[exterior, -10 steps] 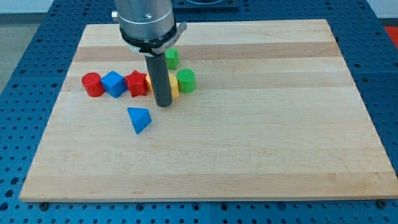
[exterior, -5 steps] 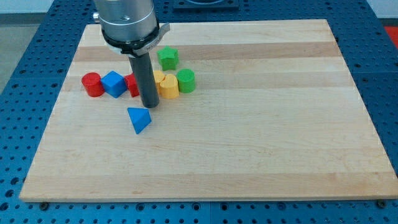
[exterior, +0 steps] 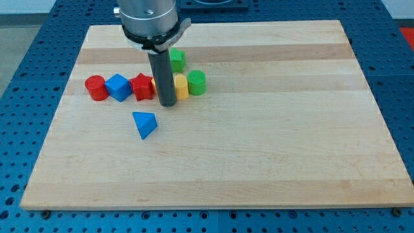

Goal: Move the heart in between the hexagon and green circle

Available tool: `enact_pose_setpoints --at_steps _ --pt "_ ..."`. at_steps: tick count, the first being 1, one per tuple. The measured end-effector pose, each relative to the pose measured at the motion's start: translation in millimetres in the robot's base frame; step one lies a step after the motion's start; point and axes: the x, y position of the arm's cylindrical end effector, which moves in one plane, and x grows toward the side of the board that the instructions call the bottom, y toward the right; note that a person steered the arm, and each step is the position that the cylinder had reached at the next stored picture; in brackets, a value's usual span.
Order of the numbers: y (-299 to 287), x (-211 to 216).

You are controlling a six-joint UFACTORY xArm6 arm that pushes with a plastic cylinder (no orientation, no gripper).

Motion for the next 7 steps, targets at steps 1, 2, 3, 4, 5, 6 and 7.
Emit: enact_pose_setpoints --at_steps 1,2,3,4,5,6,7 --pt "0 0" --pt "0 0" --pt "19 10" --pt "48 12" --pt "95 9" --pt "126 -9" --pt "132 -38"
